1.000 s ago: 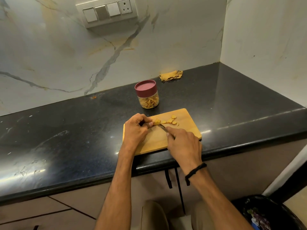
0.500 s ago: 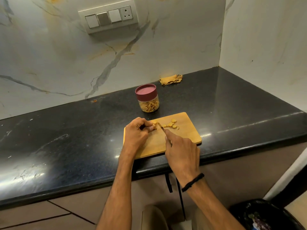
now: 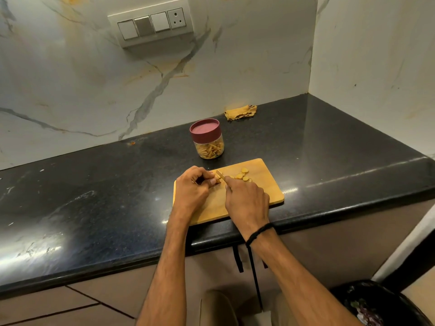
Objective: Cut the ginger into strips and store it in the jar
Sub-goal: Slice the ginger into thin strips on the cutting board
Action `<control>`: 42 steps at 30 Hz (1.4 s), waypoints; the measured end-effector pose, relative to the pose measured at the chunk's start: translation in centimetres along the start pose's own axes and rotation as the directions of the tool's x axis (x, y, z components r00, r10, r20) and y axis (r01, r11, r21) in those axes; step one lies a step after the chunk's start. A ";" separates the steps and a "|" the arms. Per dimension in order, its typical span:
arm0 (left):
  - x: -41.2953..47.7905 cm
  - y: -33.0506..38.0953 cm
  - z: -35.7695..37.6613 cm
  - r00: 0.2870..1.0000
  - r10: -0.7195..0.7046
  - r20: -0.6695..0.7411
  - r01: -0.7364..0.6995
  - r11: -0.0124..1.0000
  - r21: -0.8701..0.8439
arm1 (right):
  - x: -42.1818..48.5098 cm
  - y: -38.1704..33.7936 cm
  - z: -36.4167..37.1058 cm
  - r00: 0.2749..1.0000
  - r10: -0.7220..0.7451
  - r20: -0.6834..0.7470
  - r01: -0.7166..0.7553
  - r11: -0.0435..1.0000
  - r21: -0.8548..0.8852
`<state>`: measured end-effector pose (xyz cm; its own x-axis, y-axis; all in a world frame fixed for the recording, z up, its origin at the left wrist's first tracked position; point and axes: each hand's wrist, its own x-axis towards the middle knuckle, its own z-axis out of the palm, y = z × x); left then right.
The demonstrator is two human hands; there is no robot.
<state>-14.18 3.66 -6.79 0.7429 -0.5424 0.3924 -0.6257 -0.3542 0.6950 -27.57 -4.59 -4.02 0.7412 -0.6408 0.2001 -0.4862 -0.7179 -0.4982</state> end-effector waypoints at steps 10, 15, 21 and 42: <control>0.0 -0.1 0.2 1.000 0.003 -0.013 -0.002 1.000 0.010 | -0.2 -0.4 -0.2 0.999 0.044 -0.024 -0.044 0.999 -0.013; 0.1 0.0 0.2 1.000 -0.006 -0.007 0.006 1.000 0.009 | -0.4 0.6 0.2 0.997 0.074 -0.035 -0.074 0.997 -0.007; 0.1 0.0 0.2 1.000 -0.010 -0.006 0.010 1.000 0.005 | -1.2 0.8 0.3 0.998 0.033 -0.048 -0.033 0.999 -0.007; 0.0 0.2 0.2 0.999 -0.039 -0.035 0.038 0.999 -0.029 | -1.5 0.1 0.9 0.996 -0.052 -0.067 0.057 0.996 0.069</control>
<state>-14.37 3.45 -6.78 0.7745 -0.5009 0.3863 -0.5902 -0.3523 0.7264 -28.32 -3.40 -5.13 0.7330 -0.6193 0.2816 -0.4103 -0.7326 -0.5431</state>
